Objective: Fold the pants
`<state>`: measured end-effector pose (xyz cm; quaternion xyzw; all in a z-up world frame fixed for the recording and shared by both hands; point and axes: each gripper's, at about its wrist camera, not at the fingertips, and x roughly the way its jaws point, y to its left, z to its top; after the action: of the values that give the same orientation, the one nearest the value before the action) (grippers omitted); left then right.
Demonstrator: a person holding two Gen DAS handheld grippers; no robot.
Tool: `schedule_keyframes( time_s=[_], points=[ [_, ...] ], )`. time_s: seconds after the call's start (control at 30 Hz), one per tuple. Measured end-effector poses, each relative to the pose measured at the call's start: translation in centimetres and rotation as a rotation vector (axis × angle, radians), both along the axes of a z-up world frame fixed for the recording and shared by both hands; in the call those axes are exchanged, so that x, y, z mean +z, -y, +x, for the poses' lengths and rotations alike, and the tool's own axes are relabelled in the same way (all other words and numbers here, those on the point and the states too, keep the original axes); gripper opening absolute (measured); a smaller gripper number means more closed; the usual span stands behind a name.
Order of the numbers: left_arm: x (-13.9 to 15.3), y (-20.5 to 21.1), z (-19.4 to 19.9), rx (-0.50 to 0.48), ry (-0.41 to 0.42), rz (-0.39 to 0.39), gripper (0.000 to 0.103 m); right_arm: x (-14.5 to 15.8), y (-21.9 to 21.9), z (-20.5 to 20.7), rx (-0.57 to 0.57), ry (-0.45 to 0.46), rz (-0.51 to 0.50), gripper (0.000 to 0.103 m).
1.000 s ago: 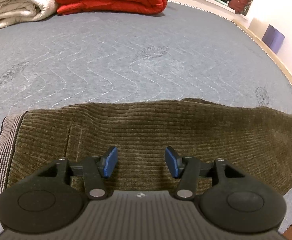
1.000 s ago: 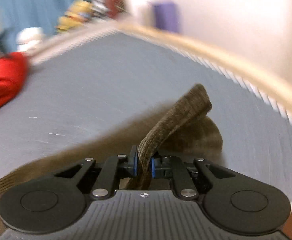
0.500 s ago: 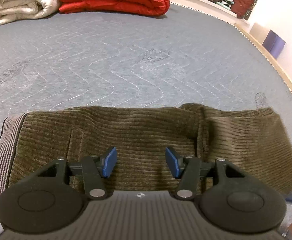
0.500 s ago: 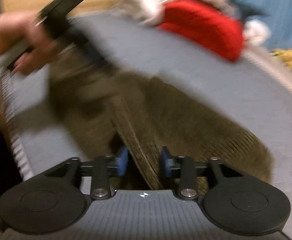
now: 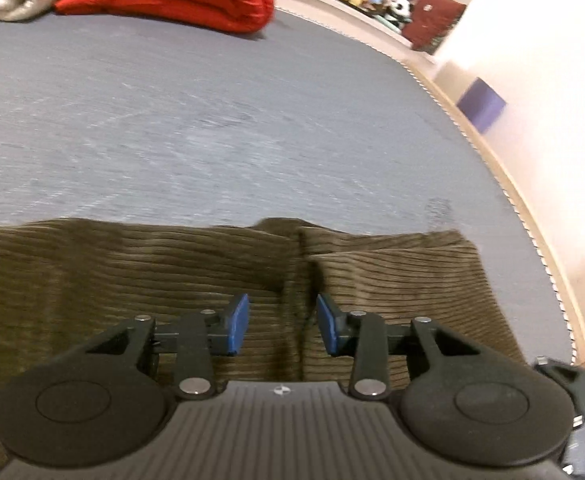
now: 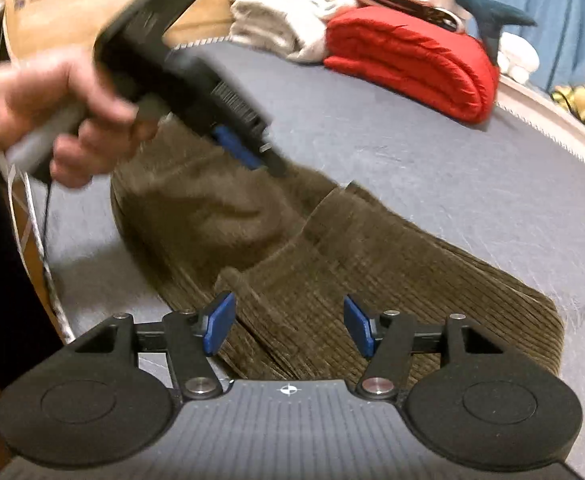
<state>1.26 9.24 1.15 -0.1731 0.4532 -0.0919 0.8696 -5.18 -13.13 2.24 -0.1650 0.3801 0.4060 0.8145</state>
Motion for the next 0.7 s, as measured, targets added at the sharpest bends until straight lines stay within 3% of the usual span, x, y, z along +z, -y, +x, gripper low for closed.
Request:
schedule_keyframes(
  time_s=[0.07,0.27,0.33,0.37,0.4,0.5,0.57,0.63,0.7],
  points=[
    [-0.3,0.9,0.5,-0.017,0.002,-0.014,0.041,-1.6,-1.3,0.1,0.001,0.024,-0.005,0.062],
    [-1.5,2.7,2.6,-0.034,-0.015,-0.021,0.042,-5.2,-2.6,0.1,0.032,-0.014,-0.048,0.059],
    [-2.0,3.1,3.2,-0.041,-0.029,-0.011,0.042,-5.8,-3.0,0.0,0.048,-0.019,-0.047,0.045],
    [-2.3,3.3,3.5,-0.047,-0.038,-0.009,0.042,-5.8,-3.1,-0.1,0.066,-0.025,-0.042,0.022],
    [-2.6,3.5,3.8,-0.054,-0.049,-0.008,0.042,-5.8,-3.2,-0.2,0.084,-0.027,-0.041,0.015],
    [-3.1,4.0,4.2,-0.08,-0.055,0.014,0.007,-5.1,-2.9,-0.8,0.127,0.024,-0.037,0.01],
    [-2.2,3.7,4.0,-0.071,-0.011,0.03,0.006,-3.7,-2.1,-1.4,0.149,0.054,0.001,0.01],
    [-1.3,2.9,3.9,-0.068,0.024,-0.012,0.006,-2.4,-1.1,-2.1,0.188,0.077,0.034,0.01],
    [-1.4,2.7,3.9,-0.073,0.017,-0.023,0.007,-2.6,-0.9,-2.8,0.245,0.097,0.007,0.009]
  ],
)
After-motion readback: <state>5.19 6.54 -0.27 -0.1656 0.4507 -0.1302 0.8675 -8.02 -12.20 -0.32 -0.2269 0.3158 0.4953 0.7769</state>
